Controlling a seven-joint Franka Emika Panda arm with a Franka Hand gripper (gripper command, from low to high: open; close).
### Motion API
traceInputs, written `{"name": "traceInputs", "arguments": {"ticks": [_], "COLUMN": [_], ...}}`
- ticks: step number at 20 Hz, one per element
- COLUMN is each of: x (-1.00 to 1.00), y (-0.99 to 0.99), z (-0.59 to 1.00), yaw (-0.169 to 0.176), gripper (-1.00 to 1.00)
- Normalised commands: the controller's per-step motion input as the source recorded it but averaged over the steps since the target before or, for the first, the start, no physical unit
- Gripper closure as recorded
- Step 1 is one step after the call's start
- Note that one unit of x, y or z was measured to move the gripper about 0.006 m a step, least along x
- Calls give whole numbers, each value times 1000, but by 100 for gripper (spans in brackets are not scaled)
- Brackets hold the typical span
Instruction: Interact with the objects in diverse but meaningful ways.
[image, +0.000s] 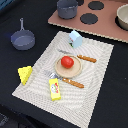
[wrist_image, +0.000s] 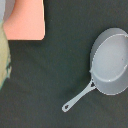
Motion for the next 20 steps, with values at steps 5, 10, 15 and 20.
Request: {"name": "traceInputs", "arguments": {"ticks": [5, 10, 15, 20], "x": [295, 771, 924, 912], "y": [-3, -25, -46, -93], "z": [-44, -93, -83, -67], "yaw": [-35, -84, -101, -95], "gripper": [-100, -100, -100, -100]}}
